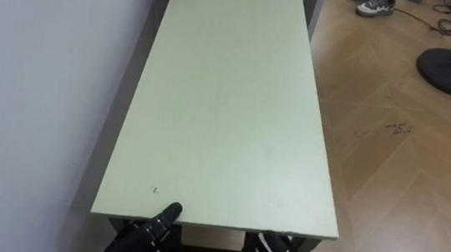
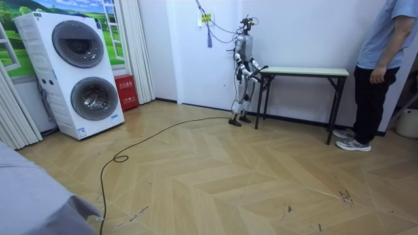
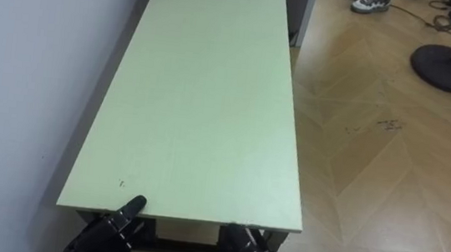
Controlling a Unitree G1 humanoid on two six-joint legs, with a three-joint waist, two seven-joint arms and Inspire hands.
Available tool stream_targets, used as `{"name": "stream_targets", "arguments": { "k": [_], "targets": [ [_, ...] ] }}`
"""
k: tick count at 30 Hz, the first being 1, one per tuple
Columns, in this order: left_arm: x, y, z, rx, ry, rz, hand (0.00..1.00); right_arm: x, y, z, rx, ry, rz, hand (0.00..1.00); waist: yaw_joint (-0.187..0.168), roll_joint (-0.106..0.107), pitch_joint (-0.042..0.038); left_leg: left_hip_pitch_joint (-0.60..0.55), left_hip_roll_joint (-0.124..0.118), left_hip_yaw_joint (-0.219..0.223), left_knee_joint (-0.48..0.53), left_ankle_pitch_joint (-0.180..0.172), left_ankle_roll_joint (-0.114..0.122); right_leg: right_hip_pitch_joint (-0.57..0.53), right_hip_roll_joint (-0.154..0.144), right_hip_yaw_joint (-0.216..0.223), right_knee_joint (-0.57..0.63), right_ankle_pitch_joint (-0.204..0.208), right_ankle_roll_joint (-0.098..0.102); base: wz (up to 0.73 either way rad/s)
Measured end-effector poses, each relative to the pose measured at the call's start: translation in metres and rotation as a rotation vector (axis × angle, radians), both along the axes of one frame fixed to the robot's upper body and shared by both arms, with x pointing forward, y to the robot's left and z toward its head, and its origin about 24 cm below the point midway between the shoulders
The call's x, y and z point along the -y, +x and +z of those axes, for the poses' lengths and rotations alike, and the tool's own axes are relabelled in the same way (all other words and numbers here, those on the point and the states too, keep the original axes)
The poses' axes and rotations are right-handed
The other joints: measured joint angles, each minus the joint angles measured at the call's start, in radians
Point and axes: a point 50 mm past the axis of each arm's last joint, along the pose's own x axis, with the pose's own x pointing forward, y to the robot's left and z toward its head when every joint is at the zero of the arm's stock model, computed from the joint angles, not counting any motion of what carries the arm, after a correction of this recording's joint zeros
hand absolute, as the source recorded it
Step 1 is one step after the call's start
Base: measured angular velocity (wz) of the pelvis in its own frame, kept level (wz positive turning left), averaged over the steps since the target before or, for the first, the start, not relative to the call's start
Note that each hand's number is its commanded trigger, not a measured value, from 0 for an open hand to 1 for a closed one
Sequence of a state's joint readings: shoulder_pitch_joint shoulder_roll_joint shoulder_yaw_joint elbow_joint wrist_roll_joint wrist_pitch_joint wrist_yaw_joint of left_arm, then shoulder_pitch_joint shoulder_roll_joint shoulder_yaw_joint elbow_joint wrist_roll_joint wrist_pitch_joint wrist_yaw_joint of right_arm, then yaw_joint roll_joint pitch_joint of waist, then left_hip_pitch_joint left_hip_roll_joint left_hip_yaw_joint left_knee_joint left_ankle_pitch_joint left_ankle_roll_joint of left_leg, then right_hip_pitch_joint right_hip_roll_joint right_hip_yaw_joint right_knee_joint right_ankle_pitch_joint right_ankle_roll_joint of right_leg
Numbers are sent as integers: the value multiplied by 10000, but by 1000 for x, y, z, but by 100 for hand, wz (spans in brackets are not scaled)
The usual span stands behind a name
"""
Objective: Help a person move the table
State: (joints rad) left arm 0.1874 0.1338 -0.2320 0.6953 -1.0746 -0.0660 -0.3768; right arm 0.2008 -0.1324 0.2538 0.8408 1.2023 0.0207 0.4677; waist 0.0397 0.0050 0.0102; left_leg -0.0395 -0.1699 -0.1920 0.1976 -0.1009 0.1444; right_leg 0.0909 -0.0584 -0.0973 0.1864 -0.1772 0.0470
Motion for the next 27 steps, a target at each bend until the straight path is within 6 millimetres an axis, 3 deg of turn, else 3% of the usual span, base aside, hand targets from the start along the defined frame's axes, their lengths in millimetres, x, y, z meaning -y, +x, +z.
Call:
{"name": "stream_targets", "arguments": {
  "k": [3,9,16,19,21,24,27],
  "targets": [
    [-1,-1,0,31,55,-55,0,12,-22,-10,-1139,-643,-36,0,63,20,-2,0,4,-3,-9,-5,-7,-23,6,5,9,-1,-2,-2],
    [-8,-3,-1,81,587,-200,0,41,-38,-13,-1792,-1583,-1257,0,204,-70,-4,144,77,93,-12,-57,-85,116,59,-46,-26,-19,-32,-5],
    [-15,-2,2,500,2100,-762,0,49,-48,-14,-2039,-2173,-1223,0,271,-118,-18,144,189,228,55,-122,-179,202,133,-207,-33,-31,-89,-6],
    [-16,0,4,729,3470,-1530,0,49,-45,-13,-1884,-2483,-892,0,274,-54,4,128,184,234,92,-113,-209,132,109,-407,-33,-60,-197,-1],
    [-22,-13,-6,-260,5722,-2852,0,48,-45,-13,-1763,-2750,-542,0,182,-128,-22,116,176,304,84,-94,-240,160,86,-488,-198,-85,-347,-6],
    [-25,-40,-13,-1012,7326,-4256,0,48,-57,-14,-1988,-2809,-417,0,126,-182,-14,-53,171,283,190,-100,-260,65,87,-607,-227,-143,-355,12],
    [-31,-47,-14,-1261,8892,-5254,0,48,-69,-16,-2333,-2733,-439,0,168,-171,24,-235,145,174,397,-102,-261,33,101,-790,-365,-142,-360,19]
  ]
}}
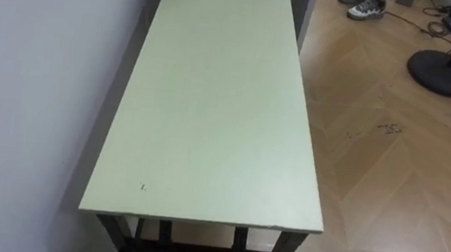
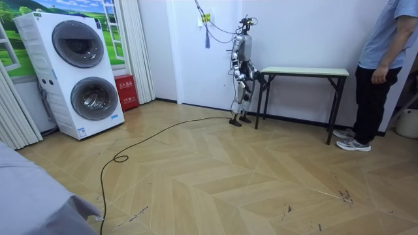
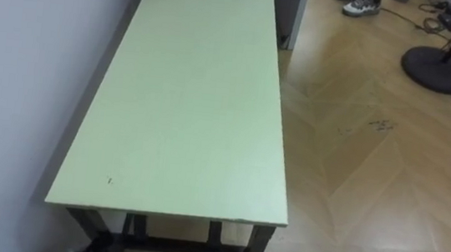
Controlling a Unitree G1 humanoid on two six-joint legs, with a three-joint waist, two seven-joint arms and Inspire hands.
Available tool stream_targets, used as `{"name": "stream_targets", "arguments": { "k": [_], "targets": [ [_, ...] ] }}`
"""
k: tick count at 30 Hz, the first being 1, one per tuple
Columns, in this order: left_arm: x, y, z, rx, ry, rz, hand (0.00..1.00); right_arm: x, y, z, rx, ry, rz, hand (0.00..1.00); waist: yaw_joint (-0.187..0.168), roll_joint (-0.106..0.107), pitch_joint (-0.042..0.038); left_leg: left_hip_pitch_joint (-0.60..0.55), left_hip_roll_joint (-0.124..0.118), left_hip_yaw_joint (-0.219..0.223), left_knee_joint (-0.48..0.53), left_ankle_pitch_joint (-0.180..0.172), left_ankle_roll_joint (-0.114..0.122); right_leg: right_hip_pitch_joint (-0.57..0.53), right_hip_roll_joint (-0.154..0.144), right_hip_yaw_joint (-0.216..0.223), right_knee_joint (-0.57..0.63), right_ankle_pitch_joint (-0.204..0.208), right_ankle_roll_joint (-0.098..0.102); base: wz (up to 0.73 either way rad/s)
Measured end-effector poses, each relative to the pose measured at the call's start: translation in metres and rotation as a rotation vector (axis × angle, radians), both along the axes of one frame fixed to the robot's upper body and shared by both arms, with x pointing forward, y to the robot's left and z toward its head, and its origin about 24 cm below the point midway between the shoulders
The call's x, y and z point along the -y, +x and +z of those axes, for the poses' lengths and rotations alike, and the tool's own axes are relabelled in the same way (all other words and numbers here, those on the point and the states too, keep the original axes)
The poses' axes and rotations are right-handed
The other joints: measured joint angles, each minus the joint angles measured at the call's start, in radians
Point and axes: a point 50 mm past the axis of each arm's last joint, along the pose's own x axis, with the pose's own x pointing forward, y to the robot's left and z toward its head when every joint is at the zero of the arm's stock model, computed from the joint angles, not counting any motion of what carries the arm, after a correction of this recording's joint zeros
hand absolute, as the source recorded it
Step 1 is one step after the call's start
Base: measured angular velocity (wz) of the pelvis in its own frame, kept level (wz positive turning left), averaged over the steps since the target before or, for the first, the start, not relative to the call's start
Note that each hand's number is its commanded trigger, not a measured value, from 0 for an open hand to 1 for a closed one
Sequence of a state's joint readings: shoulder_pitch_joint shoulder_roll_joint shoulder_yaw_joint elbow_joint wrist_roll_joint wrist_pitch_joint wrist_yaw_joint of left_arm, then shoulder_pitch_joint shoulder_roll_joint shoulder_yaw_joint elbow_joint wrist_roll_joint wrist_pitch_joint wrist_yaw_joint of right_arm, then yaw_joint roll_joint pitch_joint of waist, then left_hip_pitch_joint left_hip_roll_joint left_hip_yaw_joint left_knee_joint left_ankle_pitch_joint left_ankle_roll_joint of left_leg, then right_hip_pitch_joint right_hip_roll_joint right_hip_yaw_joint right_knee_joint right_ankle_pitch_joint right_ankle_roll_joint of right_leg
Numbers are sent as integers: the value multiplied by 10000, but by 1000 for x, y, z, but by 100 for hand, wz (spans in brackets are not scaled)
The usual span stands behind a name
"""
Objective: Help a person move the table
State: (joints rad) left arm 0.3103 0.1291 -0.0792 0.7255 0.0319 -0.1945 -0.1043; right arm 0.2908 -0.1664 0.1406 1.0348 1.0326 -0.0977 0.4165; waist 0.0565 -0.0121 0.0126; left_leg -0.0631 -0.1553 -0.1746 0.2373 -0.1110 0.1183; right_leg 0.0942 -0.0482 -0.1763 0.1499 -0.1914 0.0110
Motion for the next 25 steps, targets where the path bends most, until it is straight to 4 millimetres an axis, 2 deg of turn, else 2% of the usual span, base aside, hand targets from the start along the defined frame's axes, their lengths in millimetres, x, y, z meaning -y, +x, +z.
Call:
{"name": "stream_targets", "arguments": {
  "k": [8,12,16,19,22,25],
  "targets": [
    [-11,-5,-1,277,2488,5,0,-2,-14,-2,-363,150,-15,0,33,-16,-52,65,-5,-80,-160,-24,-24,139,5,-135,-133,2,-52,1],
    [-16,-16,-6,-12,3425,247,0,-2,-19,-4,-698,161,-51,0,30,-48,-27,221,7,-70,-166,-108,-38,288,14,-142,-178,-10,-73,-1],
    [-18,-25,-9,-317,3902,402,0,-2,-19,-5,-818,316,-136,0,26,-67,-35,207,24,-51,-151,-204,-87,301,24,-140,-183,-59,-89,-5],
    [-19,-34,-13,-788,4030,495,0,-2,-20,-5,-912,346,-137,0,27,-123,-87,255,44,39,-168,-208,-55,284,37,-30,-180,-83,-103,-8],
    [-20,-47,-19,-1608,4107,500,0,0,-23,-8,-1382,271,-219,0,22,-153,-86,414,81,99,-228,-238,-39,487,43,-8,-159,-83,-108,-7],
    [-19,-62,-26,-2710,4167,470,0,-2,-25,-11,-1927,357,-176,0,46,-177,-97,516,163,165,-133,-433,-53,606,106,-35,-137,-78,-115,-14]
  ]
}}
